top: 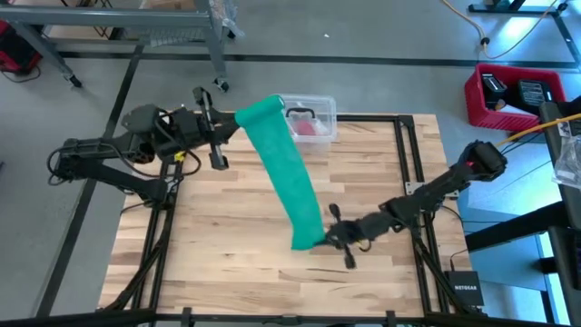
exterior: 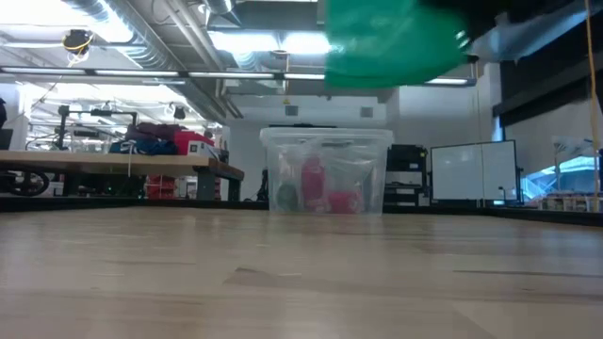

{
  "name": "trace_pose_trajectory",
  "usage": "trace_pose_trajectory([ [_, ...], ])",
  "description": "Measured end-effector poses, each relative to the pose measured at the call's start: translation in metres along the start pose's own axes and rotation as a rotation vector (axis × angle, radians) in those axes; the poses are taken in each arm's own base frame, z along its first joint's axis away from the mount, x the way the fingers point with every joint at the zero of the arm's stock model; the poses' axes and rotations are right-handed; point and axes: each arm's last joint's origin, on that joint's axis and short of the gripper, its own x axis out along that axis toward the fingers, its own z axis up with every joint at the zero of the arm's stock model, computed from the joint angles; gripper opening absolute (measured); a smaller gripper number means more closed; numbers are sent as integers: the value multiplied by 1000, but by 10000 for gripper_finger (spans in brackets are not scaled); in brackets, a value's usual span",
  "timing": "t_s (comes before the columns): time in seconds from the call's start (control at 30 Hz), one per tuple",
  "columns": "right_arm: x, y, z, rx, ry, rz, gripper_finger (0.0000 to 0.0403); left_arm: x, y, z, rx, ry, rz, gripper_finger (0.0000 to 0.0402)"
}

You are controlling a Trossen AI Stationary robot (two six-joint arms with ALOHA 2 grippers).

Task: Roll bandage
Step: Roll the green bandage

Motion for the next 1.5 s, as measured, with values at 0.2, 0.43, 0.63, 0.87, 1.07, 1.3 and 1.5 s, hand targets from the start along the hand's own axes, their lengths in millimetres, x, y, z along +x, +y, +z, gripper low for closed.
trace_pose_trajectory([
  [0.2,-15,37,4,30,-8,-9,1,-4,-4,-10,-15,101,-117,17],
  [0.43,-22,53,5,31,67,-131,1,-22,-5,1,-184,41,-369,17],
  [0.63,-23,49,-6,71,150,-197,1,-61,11,21,-311,-1,-426,17],
  [0.87,-23,50,-5,121,135,-210,0,-106,32,37,-333,-22,-385,17],
  [1.07,-19,56,11,121,-11,-131,0,-89,30,30,-187,-44,-202,17],
  [1.3,-20,67,48,127,-86,-24,0,-45,13,-3,109,161,6,17],
  [1.5,-20,92,93,1,-99,39,0,-21,2,-22,262,282,56,17],
])
